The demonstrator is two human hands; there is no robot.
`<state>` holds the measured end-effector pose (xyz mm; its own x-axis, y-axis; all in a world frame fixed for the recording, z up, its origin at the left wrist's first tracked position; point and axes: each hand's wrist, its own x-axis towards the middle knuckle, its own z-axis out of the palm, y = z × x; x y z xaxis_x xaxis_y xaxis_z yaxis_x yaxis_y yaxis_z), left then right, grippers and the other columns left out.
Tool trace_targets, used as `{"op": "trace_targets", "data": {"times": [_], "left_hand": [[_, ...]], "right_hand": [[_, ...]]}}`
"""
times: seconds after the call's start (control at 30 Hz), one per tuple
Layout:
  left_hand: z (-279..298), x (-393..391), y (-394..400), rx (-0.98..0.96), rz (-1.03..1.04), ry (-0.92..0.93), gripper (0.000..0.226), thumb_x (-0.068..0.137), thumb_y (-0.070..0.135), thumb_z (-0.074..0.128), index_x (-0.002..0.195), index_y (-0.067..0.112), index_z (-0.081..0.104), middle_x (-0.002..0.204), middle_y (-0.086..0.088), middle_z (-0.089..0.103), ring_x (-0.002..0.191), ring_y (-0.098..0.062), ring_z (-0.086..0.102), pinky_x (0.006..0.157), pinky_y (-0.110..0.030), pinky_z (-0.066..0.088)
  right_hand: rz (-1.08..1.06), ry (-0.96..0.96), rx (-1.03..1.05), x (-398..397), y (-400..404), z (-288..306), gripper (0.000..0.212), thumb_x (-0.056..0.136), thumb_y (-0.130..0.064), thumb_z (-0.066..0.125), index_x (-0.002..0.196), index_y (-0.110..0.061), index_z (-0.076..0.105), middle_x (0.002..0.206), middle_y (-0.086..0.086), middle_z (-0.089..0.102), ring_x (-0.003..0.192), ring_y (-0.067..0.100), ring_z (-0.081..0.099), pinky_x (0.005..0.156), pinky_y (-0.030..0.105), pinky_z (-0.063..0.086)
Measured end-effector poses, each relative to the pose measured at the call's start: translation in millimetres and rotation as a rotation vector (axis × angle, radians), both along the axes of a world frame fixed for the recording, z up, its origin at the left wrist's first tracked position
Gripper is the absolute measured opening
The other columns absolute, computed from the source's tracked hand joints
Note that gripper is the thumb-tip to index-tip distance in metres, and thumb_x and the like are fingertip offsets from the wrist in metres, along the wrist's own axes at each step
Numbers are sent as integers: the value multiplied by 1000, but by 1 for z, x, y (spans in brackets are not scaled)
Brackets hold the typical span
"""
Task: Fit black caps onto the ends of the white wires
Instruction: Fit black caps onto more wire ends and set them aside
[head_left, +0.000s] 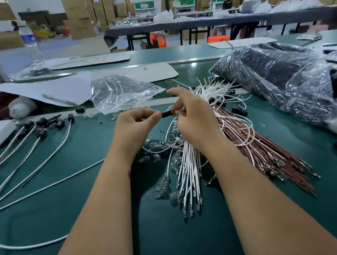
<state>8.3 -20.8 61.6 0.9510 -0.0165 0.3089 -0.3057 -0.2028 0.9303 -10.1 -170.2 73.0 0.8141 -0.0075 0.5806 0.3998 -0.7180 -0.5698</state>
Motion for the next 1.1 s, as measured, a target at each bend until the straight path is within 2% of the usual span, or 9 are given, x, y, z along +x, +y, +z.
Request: {"op": "trace_targets", "data": {"times": [0.17,0.3,0.4,0.53,0.63,0.73,0.87,1.0,1.1], "left_hand": [[1,-1,-2,-15,-14,0,8,84,20,73,78,25,73,80,-13,72,69,-10,58,65,-18,45],[2,-2,-4,17,-23,-22,17,84,13,72,81,29,71,70,6,68,60,-1,56,57,-10,44],[2,-2,-5,-9,3,-41,14,85,13,71,81,27,70,74,1,68,64,-2,57,61,-12,46],[1,-2,-7,21,53,-72,14,86,11,69,80,23,68,69,5,64,57,4,53,56,-9,44],[2,-3,-5,66,49,-126,8,88,8,67,85,16,69,71,9,65,59,9,56,57,-6,42],[0,-2,1,320,109,-222,3,89,11,67,91,10,69,74,7,64,66,0,59,63,-15,45],[-5,5,20,628,490,-184,12,93,16,59,98,8,66,95,-11,67,94,-32,58,83,-38,43],[-5,4,29,635,747,-44,11,90,15,54,95,22,62,108,-7,64,114,-31,45,92,-42,26],[-2,-1,20,608,664,-248,36,80,5,56,111,21,63,119,0,60,124,-26,39,103,-45,21]], "right_hand": [[-30,-2,14,-1,-1,1,42,89,-2,60,128,-19,56,84,-8,61,75,9,55,69,24,41],[-187,22,21,2,-3,1,17,92,-21,64,108,-17,61,91,-5,60,78,13,53,65,27,36],[-183,57,-38,3,-3,1,11,93,-23,61,92,-13,64,90,1,63,81,18,56,67,29,40],[-36,33,-63,0,9,1,31,92,4,47,118,-3,62,104,12,64,94,23,57,86,35,45],[8,36,-107,0,12,0,37,91,-1,51,127,-6,57,113,12,62,103,25,56,94,39,44],[-42,27,-209,3,10,-3,17,95,-15,55,108,-9,64,101,6,62,88,21,55,80,34,44],[-242,64,-257,4,-1,-4,13,97,-15,51,104,-11,61,96,2,61,78,17,51,71,29,35],[-247,125,-176,5,-5,-3,12,97,-10,49,101,-10,60,86,1,60,80,22,57,67,32,39],[-143,137,-60,5,-1,-2,14,99,-13,47,102,-10,61,88,1,62,83,22,58,71,35,45]]}}
